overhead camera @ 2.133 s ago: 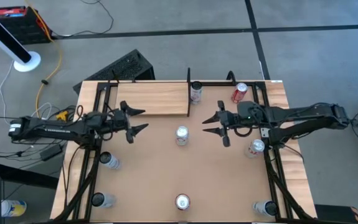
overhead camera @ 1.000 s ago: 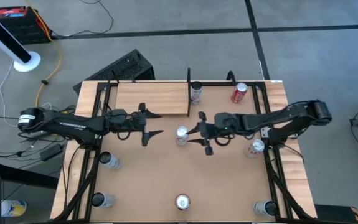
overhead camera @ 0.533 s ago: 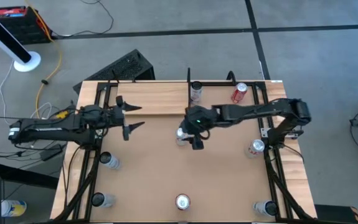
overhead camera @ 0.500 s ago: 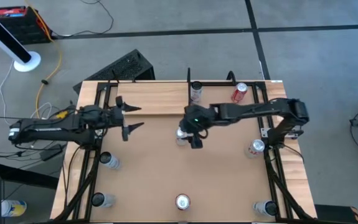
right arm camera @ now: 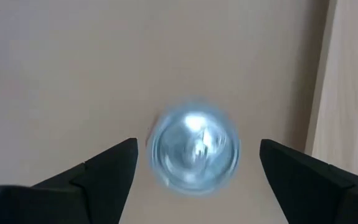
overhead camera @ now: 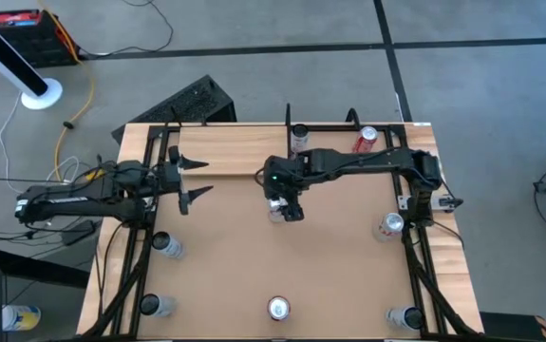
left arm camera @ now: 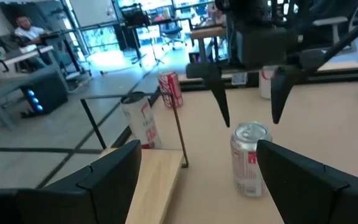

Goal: Place canned beverage on shelf
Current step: Put the left silver and red soda can on the shelf

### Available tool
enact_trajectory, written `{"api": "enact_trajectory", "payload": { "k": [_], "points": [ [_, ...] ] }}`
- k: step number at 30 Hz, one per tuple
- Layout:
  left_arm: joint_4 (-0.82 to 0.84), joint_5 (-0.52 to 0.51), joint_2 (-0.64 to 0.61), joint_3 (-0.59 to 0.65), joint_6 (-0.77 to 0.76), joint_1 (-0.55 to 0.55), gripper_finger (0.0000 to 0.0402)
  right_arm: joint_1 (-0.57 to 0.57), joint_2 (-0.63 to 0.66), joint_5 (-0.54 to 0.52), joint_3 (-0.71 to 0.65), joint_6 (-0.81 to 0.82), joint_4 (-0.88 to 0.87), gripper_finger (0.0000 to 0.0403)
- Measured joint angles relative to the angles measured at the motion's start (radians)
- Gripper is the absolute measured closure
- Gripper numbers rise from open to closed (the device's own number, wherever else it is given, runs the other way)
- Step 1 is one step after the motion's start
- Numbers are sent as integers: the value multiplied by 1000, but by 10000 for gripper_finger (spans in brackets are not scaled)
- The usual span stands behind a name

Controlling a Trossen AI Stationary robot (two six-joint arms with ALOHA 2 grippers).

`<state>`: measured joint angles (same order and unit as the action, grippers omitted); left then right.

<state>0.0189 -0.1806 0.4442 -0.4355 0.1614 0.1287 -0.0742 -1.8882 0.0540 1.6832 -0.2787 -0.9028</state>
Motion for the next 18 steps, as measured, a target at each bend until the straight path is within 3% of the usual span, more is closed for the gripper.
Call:
{"api": "enact_trajectory", "payload": {
  "k": [18],
  "points": [
    [39,-3,-19,0,4,0,98,-6,-32,3,-4,-3,13,41]
  ]
}}
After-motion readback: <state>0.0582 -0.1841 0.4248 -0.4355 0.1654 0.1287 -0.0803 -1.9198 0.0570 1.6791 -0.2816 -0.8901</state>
